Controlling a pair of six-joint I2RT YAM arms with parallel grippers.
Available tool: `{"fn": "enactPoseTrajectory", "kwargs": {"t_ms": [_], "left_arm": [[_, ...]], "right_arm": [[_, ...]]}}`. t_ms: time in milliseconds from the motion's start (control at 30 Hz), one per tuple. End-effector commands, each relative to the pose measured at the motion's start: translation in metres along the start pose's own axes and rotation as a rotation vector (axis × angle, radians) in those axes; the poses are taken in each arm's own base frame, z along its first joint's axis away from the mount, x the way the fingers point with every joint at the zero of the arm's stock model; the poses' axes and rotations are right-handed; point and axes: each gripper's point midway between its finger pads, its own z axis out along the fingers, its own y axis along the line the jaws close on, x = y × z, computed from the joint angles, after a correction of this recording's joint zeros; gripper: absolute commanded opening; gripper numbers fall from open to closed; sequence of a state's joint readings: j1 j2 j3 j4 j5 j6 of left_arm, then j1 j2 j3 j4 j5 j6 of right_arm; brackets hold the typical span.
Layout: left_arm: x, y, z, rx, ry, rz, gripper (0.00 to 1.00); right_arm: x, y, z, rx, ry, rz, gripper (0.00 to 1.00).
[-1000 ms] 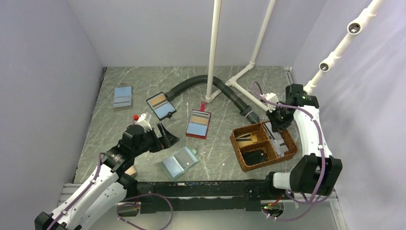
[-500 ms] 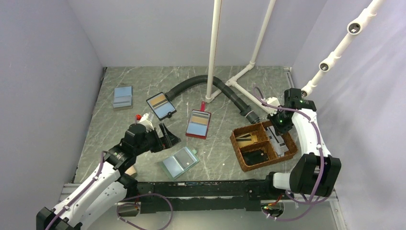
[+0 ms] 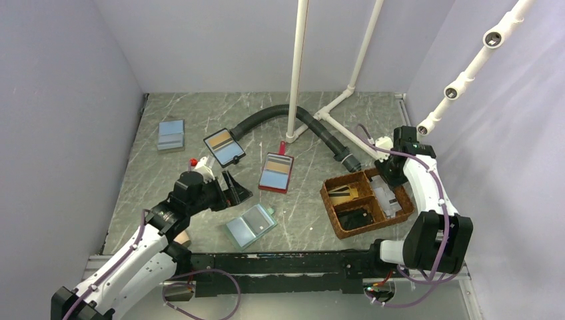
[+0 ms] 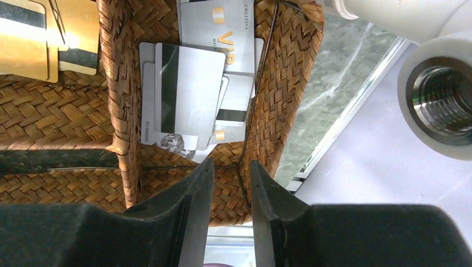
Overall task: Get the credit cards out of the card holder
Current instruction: Place the credit card in the storage box, then remove the credit card from the card holder.
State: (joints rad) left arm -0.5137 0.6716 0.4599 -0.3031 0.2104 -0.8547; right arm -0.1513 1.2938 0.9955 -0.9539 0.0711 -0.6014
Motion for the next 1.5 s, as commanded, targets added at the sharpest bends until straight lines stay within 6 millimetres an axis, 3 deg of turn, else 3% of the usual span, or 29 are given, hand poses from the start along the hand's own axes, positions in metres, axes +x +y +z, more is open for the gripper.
{"fn": "enactPoseTrajectory", "kwargs": {"t_ms": [0,333,500,633,733,867,1000,1133,1200,1467], "left_arm": [[-0.003,-0.006,0.0,0.03,-0.012,-0.02,0.99],[0.02,0.003,0.003,0.025,0.052,-0.212,0.99],[0.033,0.007,0.01,0.011,0.109,-0.303,0.85],[0.042,0.012,0.017,-0.017,0.162,-0.353,0.72],[0.051,0.017,0.021,-0.046,0.198,-0.399,0.62],[0.064,0.029,0.023,-0.129,0.23,-0.448,0.58],[0.079,0.041,0.018,-0.241,0.254,-0.472,0.58],[0.09,0.041,0.024,-0.25,0.26,-0.498,0.57],[0.095,0.046,0.027,-0.271,0.268,-0.504,0.57],[0.1,0.058,0.043,-0.308,0.254,-0.517,0.57]], "right_arm": [[-0.021,-0.005,-0.015,-0.001,-0.085,0.014,0.33],[-0.068,0.091,-0.07,-0.511,-0.421,-0.246,0.36],[-0.096,0.175,-0.093,-0.813,-0.511,-0.429,0.37],[-0.115,0.242,-0.095,-0.985,-0.482,-0.518,0.34],[-0.127,0.287,-0.092,-1.101,-0.406,-0.491,0.29],[-0.139,0.344,-0.077,-1.171,-0.269,-0.457,0.22],[-0.139,0.389,-0.075,-1.295,-0.151,-0.375,0.22],[-0.13,0.415,-0.068,-1.342,-0.054,-0.321,0.25],[-0.126,0.421,-0.055,-1.324,-0.003,-0.277,0.26],[-0.123,0.43,-0.01,-1.222,0.118,-0.2,0.28]]}}
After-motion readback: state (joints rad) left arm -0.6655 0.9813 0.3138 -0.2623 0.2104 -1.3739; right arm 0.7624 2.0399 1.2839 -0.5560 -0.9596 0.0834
